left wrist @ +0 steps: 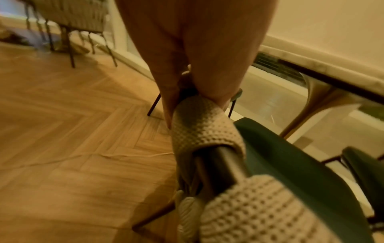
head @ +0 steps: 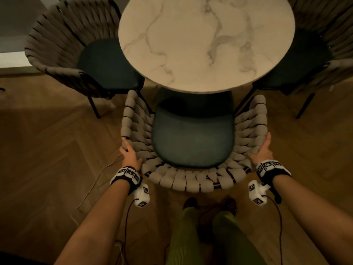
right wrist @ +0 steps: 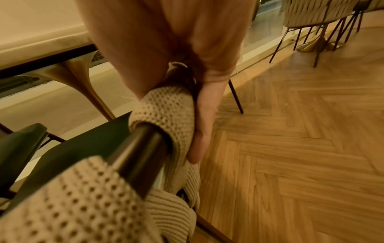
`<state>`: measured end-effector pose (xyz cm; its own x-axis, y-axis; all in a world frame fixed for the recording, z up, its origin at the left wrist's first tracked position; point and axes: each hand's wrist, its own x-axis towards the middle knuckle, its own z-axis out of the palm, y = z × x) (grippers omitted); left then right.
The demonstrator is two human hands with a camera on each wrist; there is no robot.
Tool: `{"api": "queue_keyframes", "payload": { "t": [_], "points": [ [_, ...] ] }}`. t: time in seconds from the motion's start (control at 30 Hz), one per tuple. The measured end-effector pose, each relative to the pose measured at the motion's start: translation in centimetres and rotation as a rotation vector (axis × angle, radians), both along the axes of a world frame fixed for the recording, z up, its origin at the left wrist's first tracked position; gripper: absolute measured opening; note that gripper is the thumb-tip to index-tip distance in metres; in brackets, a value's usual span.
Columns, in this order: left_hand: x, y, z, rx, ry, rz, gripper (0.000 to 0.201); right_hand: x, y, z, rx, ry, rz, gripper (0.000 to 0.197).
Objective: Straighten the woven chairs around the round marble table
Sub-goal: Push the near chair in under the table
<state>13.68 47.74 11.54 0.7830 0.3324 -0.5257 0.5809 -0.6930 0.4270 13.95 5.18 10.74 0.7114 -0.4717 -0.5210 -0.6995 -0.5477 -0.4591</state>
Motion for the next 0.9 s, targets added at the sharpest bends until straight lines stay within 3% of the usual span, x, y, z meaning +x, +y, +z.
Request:
{"api": "queue_keyframes", "payload": {
  "t": [0.2,0.5,0.9],
  "points": [
    [-0.7,-0.1,0.0,-0.019,-0.019,0.003,0.101,-0.4,-0.4,-0.4,-0.021,0.017,0.066,0.107],
    [-4.6,0.1,-0.2,-0.058,-0.035,0.003,0.102,-3.6,-0.5,-0.8,-0.008,-0.012,0.024,0.102],
    [-3.1,-0.8,-0.1,0.011,-0.006,0.015,0.104,-2.0,-0.6,-0.2,0.017,-0.043,-0.047,0.103]
  ]
}}
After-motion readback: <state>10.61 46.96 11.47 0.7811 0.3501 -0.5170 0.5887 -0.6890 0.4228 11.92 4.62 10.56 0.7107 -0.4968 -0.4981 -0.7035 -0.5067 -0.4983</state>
